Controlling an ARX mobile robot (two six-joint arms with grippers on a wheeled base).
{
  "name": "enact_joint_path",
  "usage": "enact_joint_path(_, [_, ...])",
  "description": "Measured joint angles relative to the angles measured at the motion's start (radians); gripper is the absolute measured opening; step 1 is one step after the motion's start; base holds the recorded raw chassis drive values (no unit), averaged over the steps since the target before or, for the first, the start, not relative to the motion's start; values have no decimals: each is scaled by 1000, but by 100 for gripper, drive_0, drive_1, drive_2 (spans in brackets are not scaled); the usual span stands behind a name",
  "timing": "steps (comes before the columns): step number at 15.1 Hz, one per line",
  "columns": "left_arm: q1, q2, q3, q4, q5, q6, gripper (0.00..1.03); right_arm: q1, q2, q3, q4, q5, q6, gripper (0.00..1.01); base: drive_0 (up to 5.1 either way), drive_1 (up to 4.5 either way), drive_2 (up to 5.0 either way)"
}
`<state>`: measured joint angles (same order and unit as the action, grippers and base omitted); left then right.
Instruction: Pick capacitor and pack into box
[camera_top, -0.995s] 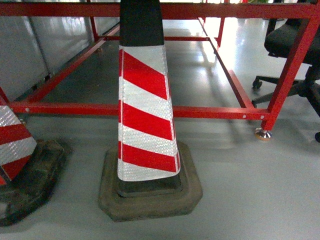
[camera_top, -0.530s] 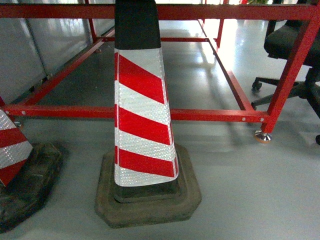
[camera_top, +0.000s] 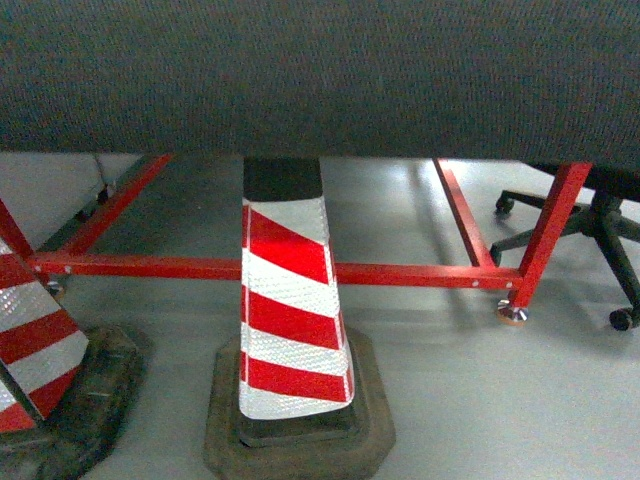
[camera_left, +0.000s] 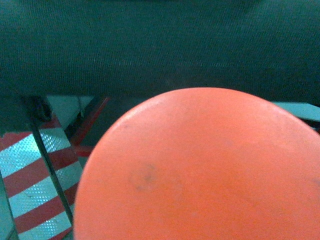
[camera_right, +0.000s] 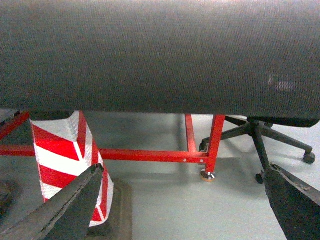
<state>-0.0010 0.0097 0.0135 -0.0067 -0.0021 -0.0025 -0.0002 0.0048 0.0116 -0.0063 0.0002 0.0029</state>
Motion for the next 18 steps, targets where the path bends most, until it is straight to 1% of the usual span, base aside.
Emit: enact_joint_path(18, [0, 0, 0, 0, 2, 3, 44, 0, 0, 0, 2, 0, 0, 98, 0, 0, 0])
